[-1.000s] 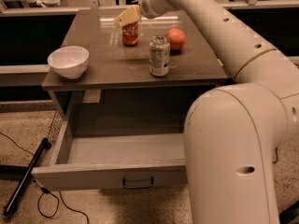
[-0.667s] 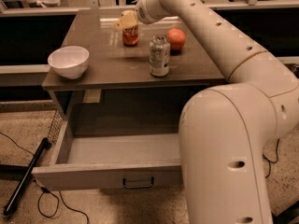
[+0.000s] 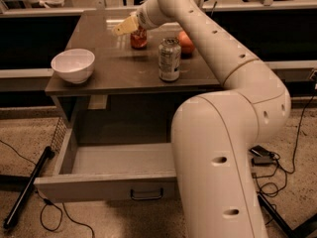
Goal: Place coke can into top drawer
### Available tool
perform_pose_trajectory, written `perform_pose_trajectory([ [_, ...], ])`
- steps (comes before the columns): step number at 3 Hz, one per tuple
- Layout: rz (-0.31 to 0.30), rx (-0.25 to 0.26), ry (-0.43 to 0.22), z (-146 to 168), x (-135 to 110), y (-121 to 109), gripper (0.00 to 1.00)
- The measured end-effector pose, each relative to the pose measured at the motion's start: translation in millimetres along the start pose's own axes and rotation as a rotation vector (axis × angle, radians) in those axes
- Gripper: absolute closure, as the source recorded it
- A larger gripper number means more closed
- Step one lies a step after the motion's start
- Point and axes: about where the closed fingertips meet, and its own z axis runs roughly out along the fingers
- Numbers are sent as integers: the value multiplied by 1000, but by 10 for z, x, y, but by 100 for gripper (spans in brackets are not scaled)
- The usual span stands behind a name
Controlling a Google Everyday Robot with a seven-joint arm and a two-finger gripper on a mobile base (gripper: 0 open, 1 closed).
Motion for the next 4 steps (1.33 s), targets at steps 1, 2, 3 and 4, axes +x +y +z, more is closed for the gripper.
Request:
perform_pose_trajectory([
  [1,-5,-25,-18,132,-56,43,17],
  [2,-10,-45,-38,149,-109,43,40],
  [3,-22,-102,-75,-1,-207,61,71],
  [4,-96,-228,-113,-324,-420,337,94],
])
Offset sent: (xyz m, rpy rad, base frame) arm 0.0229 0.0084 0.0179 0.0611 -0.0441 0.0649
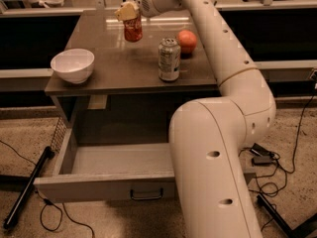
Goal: Place coke can into top drawer
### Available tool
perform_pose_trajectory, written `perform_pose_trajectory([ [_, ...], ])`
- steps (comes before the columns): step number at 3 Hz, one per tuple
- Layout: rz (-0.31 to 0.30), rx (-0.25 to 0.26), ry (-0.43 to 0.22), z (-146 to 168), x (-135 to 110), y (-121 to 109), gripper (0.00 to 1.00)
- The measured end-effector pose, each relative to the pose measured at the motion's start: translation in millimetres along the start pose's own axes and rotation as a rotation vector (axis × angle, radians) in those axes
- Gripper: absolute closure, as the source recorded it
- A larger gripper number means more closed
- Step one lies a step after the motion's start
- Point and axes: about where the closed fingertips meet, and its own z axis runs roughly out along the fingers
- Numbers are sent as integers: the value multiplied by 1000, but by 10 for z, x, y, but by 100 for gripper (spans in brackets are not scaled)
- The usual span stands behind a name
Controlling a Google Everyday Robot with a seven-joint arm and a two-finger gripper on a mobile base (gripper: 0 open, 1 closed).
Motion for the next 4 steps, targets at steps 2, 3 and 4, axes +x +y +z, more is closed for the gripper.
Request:
perform_pose_trajectory([
  [2,-167,-226,84,-703,199,552,100],
  [3,-208,-372,43,-761,313,892,100],
  [4,-212,-385,39,-719,314,934,100],
])
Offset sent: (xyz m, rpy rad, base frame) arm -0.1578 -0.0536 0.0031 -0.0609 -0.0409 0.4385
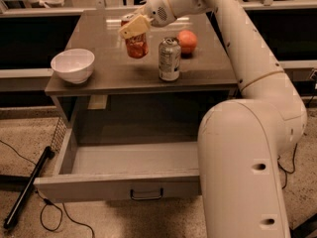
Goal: Place coke can into top drawer
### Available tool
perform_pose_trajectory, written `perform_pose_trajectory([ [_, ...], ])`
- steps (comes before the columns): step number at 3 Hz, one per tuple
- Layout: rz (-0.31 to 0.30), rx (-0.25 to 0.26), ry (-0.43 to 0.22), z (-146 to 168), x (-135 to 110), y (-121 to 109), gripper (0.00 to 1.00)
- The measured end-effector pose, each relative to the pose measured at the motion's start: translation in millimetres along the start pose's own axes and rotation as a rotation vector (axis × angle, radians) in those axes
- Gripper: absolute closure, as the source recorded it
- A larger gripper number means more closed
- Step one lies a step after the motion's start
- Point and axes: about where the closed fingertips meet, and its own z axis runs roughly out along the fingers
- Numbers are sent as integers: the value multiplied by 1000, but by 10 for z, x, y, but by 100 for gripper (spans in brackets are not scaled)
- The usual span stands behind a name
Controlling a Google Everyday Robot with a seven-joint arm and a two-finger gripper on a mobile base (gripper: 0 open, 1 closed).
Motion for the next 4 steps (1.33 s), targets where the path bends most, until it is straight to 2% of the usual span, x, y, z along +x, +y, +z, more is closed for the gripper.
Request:
perform_pose_trajectory([
  [1,0,0,0,1,0,-1,100],
  [2,-42,-51,-60,-46,-66,185,100],
  [3,-124,-111,-208,-333,-211,652,100],
  [4,-181,-151,-302,-541,-146,1136,100],
])
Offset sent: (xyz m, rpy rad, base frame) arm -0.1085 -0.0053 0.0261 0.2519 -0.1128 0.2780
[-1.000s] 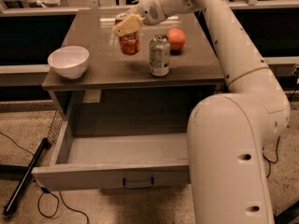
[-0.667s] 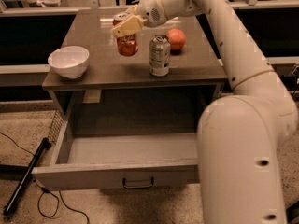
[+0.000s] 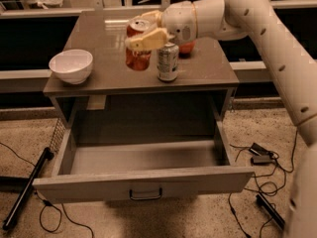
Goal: Place coke can into top drawer
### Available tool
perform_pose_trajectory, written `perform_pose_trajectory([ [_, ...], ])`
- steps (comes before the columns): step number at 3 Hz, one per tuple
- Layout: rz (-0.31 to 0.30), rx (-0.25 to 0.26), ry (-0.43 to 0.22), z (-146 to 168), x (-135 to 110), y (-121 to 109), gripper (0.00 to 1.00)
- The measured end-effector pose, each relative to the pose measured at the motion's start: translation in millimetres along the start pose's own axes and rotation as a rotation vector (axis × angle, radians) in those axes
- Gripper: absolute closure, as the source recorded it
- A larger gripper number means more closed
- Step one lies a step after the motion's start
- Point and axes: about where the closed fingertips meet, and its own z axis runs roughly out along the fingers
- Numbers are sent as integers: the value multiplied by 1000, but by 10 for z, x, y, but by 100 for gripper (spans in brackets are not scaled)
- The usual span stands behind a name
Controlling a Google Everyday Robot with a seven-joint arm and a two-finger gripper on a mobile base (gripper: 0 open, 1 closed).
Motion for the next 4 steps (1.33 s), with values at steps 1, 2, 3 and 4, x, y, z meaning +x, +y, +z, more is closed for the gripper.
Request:
perform_pose_trajectory([
  [1,-80,2,70,-344,232,522,100],
  [2,-157,12,171,-640,445,701,100],
  [3,-163,14,177,-654,487,711,100],
  [4,-94,13,198,-600,1092,804,100],
])
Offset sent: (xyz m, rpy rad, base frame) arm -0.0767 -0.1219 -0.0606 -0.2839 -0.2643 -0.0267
